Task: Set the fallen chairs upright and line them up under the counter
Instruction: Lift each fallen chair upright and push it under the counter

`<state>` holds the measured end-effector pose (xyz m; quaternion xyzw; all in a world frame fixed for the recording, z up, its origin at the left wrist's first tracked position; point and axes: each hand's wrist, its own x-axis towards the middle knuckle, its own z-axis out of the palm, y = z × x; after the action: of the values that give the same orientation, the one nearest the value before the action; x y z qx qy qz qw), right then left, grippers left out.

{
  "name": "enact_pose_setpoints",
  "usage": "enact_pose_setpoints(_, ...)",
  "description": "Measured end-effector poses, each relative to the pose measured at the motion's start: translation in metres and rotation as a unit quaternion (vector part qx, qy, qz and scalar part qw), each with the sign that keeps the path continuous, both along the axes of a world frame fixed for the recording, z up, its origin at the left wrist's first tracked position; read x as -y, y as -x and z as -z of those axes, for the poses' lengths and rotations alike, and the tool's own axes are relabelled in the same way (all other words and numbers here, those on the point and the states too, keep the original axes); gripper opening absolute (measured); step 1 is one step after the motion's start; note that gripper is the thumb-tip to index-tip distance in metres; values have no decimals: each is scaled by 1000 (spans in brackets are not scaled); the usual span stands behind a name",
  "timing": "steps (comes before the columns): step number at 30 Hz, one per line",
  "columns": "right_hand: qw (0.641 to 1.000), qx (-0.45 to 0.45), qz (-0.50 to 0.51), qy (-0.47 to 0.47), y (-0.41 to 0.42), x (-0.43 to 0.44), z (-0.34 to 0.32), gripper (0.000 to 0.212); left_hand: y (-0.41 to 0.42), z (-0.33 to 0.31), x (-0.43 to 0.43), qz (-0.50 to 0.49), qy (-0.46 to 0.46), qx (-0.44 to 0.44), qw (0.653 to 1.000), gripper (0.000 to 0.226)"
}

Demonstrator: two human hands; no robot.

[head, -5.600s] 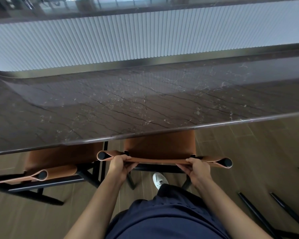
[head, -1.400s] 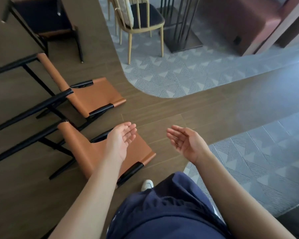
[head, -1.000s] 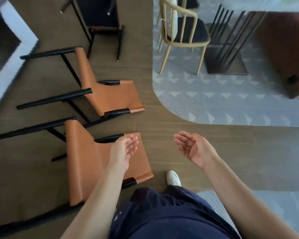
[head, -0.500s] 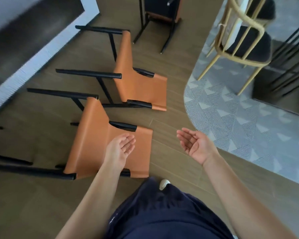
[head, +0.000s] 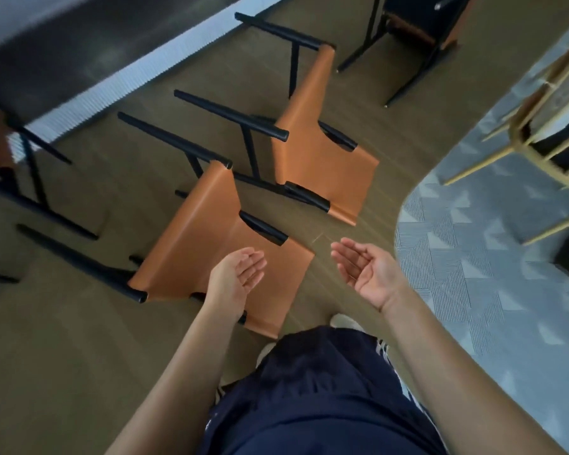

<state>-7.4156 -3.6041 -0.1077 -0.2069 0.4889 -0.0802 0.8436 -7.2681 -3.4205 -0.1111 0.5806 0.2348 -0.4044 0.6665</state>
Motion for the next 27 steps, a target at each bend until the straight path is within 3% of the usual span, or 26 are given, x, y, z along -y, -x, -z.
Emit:
enact_pose_setpoints(6,985,-22,-169,35,-21,87,-7,28,18,2,57,-151,14,17,988,25)
enact_pose_setpoints(11,968,-21,-248,40,-27,126,-12,27,47,1,78,-247,29,11,969,24)
enact_pose_setpoints(27,941,-37,-336,21,-29,99,39,25,114,44,41,-289,-20,44,956,26)
